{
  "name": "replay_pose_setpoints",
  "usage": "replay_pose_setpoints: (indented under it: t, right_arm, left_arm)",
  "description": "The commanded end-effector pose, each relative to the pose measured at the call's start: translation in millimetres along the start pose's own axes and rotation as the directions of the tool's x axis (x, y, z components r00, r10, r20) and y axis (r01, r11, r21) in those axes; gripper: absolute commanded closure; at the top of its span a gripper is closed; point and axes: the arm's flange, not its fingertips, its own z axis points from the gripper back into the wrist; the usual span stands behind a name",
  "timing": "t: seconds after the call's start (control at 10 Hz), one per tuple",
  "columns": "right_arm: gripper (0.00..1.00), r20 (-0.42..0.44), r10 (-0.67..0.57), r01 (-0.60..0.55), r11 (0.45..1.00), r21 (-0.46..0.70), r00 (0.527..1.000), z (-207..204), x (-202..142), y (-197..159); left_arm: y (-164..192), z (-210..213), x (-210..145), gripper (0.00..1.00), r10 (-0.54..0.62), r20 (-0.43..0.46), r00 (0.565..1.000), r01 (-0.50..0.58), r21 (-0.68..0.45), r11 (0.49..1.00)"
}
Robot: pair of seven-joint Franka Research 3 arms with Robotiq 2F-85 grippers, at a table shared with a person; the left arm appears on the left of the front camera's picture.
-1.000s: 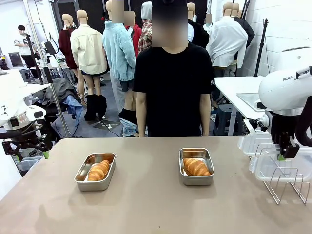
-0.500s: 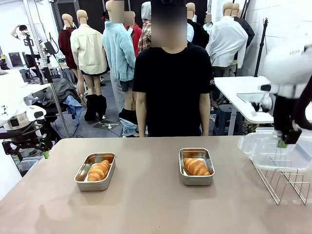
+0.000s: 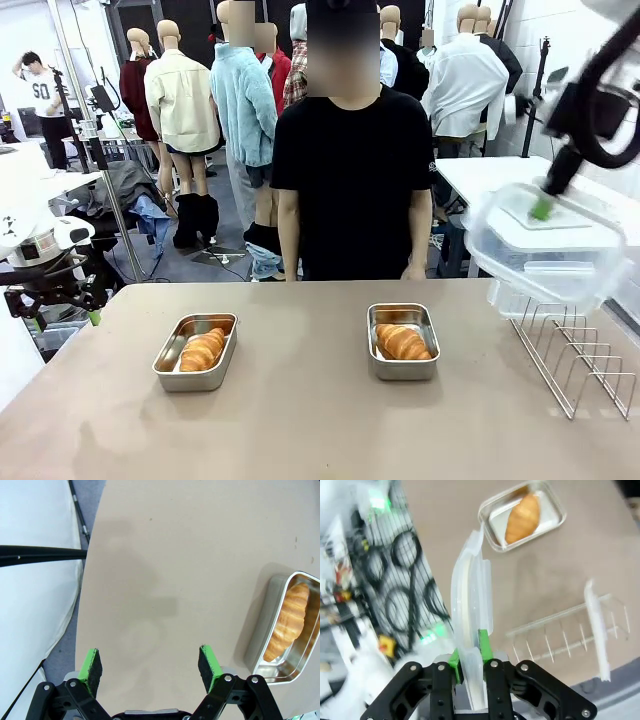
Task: Place the bread in airtight containers.
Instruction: Release when the human grabs the Airtight Container lid.
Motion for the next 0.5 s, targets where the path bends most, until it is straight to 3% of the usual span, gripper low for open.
replay_pose_setpoints:
  t: [0.0,0.2,0.4]
  right_arm:
    - [1.0,0.166,-0.138,0.136,0.99,0.025,0.976,20,41,-35]
    - [1.0,0.239,-0.248,0.228,0.967,0.11,0.939,35,77,-73]
    - [1.0,0.297,-0.321,0.306,0.947,0.097,0.899,44,88,-97]
  left_arm:
    - [2,1,-1,0.0,0.0,0.001,1.0,0.0,-0.002,1.0]
    - [2,1,-1,0.0,0.0,0.001,1.0,0.0,-0.002,1.0]
    - [2,1,-1,0.0,0.0,0.001,1.0,0.0,-0.002,1.0]
